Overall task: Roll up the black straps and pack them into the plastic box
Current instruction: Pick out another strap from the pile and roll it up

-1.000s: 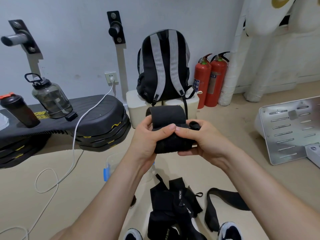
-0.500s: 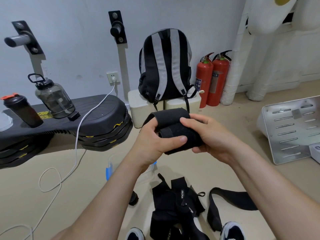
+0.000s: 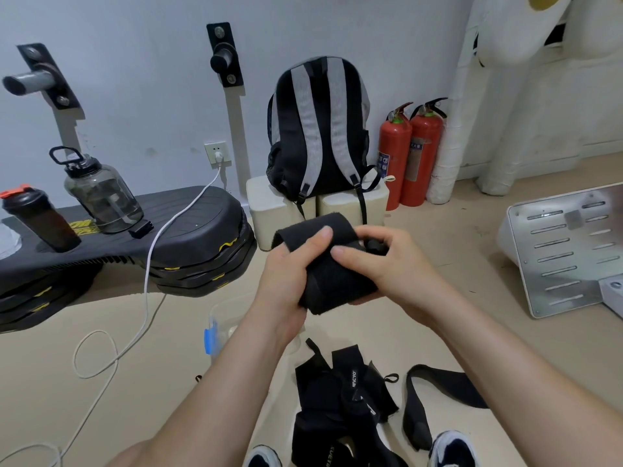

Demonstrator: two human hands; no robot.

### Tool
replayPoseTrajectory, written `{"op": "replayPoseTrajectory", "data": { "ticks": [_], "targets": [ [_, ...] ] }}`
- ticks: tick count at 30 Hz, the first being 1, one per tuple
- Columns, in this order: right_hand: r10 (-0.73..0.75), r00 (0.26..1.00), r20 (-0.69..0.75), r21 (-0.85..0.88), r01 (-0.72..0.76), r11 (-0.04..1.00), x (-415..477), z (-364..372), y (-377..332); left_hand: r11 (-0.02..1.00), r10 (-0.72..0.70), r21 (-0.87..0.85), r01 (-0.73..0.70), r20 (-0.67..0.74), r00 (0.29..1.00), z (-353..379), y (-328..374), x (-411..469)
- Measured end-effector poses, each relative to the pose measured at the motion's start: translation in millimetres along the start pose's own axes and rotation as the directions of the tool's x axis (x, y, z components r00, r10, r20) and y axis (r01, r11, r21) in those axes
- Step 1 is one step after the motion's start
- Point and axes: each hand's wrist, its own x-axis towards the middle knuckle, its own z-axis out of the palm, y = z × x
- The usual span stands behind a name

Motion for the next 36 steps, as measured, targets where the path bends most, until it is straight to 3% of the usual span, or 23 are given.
{"op": "replayPoseTrajectory", "data": {
  "ticks": [5, 10, 15, 18, 20, 26, 30, 33, 36],
  "targets": [
    [0.084, 0.983, -0.162, 0.046, -0.077, 0.996, 7.8, -3.0, -3.3, 0.977, 0.092, 0.168, -0.132, 0.229, 0.969, -9.4, -2.1, 0.1],
    [0.136, 0.971, -0.196, -0.033, -0.146, 0.989, 7.9, -6.0, -4.7, 0.943, 0.113, 0.284, -0.175, 0.222, 0.969, -9.9, -5.9, -1.8],
    [0.158, 0.984, -0.087, -0.119, -0.167, 0.979, 7.9, -17.2, -5.0, 0.907, 0.109, 0.380, -0.180, 0.201, 0.974, -4.2, -10.8, -2.1],
    [0.131, 0.985, 0.108, 0.023, -0.134, 0.991, 3.5, -29.7, -9.1, 0.929, 0.169, 0.308, -0.203, 0.132, 0.977, 0.7, -10.5, 1.0],
    [0.097, 0.983, 0.155, 0.110, -0.115, 0.987, 2.9, -34.1, -8.8, 0.967, 0.148, 0.200, -0.159, 0.070, 0.987, 4.1, -11.6, 2.0],
    [0.046, 0.998, 0.039, 0.177, -0.052, 0.983, 6.0, -24.1, -1.2, 0.989, 0.151, -0.027, -0.149, 0.104, 0.983, 7.2, -9.5, 4.4],
    [0.062, 0.998, 0.001, 0.138, -0.061, 0.989, 6.7, -16.5, -2.2, 0.994, 0.105, -0.057, -0.097, 0.157, 0.982, -0.8, -1.9, 6.7],
    [0.085, 0.990, -0.115, 0.155, -0.067, 0.986, 6.8, -4.3, 0.7, 0.988, 0.138, -0.074, -0.133, 0.059, 0.989, 1.1, 2.6, 6.9],
    [0.145, 0.971, -0.191, 0.181, -0.111, 0.977, 9.6, -2.2, 3.1, 0.977, 0.211, 0.027, -0.210, -0.046, 0.976, 1.7, 2.1, 8.2]
  ]
}}
